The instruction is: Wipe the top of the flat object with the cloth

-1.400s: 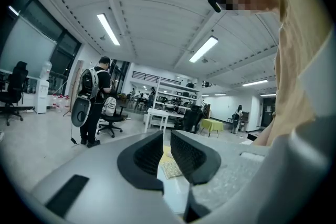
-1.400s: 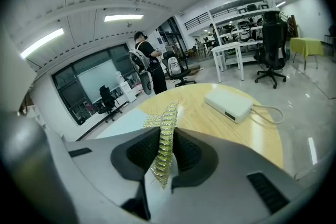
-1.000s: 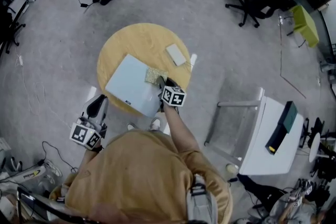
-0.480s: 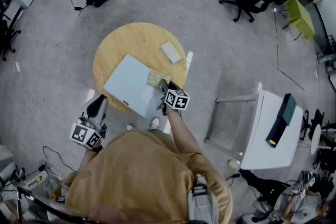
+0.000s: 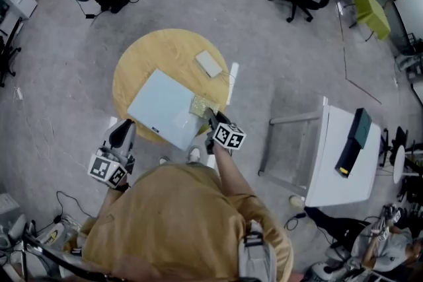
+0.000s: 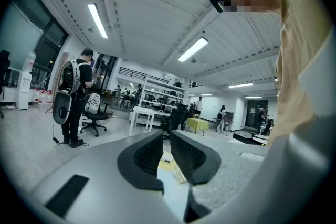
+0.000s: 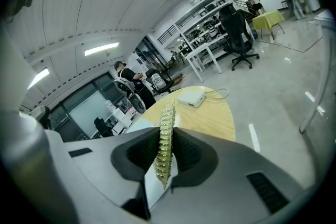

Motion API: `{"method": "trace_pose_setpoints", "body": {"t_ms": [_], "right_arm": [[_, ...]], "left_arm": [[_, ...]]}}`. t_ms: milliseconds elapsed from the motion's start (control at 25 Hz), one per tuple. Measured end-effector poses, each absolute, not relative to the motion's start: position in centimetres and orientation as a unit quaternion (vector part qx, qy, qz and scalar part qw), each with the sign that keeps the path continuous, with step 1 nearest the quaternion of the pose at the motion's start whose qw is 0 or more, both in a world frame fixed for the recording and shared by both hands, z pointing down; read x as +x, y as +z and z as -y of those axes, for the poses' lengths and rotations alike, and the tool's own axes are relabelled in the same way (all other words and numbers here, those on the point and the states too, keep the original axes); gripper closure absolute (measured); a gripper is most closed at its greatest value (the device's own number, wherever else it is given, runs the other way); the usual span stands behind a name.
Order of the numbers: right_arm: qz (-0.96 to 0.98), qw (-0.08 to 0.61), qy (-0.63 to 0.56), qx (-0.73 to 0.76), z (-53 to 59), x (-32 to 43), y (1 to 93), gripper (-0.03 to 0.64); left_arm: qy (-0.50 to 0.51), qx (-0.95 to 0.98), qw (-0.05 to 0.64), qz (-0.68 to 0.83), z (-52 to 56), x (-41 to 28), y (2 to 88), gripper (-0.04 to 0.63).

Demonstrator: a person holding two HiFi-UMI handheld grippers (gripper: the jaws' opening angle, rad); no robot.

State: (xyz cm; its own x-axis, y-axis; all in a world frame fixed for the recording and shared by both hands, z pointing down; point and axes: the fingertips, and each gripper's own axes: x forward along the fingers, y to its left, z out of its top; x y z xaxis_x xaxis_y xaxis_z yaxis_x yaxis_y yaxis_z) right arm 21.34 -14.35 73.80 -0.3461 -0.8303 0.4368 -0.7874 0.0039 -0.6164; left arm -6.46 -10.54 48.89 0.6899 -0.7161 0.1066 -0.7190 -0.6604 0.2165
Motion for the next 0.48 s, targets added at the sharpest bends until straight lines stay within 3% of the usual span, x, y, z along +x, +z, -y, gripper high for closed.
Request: {"method": "trace_pose_setpoints", "body": {"t_ms": [480], "right_arm": [[-0.680, 0.055, -0.404, -0.610, 9.8, 26.4, 71.4, 0.557]], "left_arm": [[0.007, 0.915, 0.121, 0.386, 10.4, -5.8, 48.4, 0.551]]}}
